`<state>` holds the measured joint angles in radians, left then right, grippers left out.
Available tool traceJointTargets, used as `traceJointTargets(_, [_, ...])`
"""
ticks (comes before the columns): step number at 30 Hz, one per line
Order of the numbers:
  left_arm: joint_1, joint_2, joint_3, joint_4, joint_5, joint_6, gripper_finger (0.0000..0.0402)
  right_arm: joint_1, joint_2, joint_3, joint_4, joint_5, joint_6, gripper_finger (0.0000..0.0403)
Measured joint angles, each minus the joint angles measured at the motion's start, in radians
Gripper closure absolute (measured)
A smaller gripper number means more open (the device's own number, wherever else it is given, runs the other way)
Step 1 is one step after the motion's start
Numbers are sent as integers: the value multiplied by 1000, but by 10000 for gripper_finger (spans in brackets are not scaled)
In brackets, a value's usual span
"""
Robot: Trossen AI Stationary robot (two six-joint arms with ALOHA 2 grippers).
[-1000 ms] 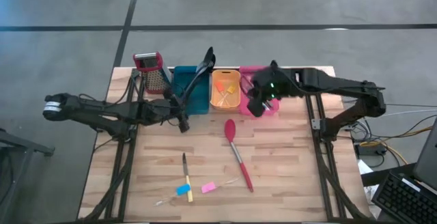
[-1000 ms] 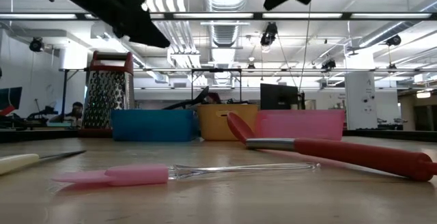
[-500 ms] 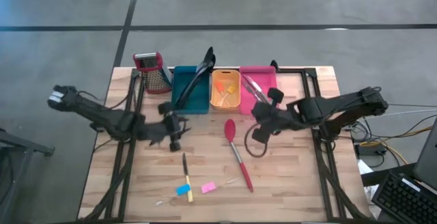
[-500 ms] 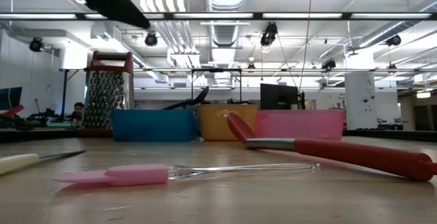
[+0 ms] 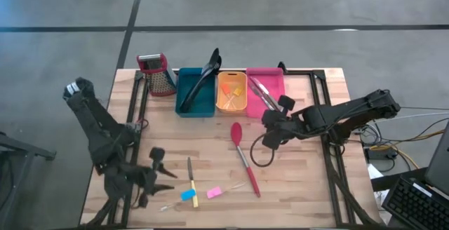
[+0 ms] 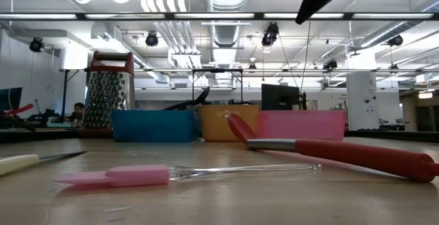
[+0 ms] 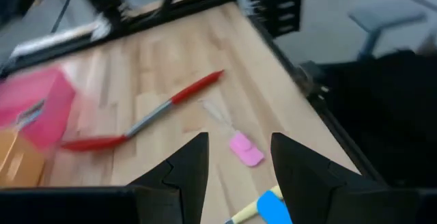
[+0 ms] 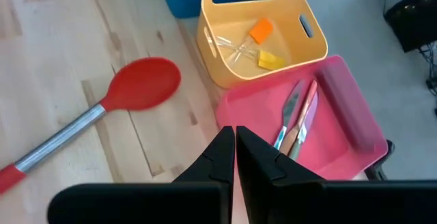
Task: Pick & Place Kitchen Items
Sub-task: Put the blue spatula into the yellow bin
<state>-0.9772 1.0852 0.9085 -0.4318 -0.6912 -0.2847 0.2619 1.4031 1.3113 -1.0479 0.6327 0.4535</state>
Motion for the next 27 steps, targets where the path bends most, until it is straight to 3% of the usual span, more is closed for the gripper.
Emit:
traceJointTargets(8, [-37, 132, -11, 108, -5, 146, 238, 0, -3, -10, 2, 0, 18, 394])
traceJointTargets(15, [-24, 270, 29, 88, -28, 52, 238, 0, -3, -10, 2, 0, 18, 394])
traceJointTargets(19, [-25, 317, 104, 13, 92, 40, 238, 0, -3, -10, 2, -1, 18, 394])
traceJointTargets(23, [-24, 351, 187, -132, 217, -102, 238, 0, -3, -10, 3, -1, 19, 394])
traceJointTargets(27, [-7, 377, 243, -317, 223, -296, 238, 0, -3, -10, 4, -1, 19, 394])
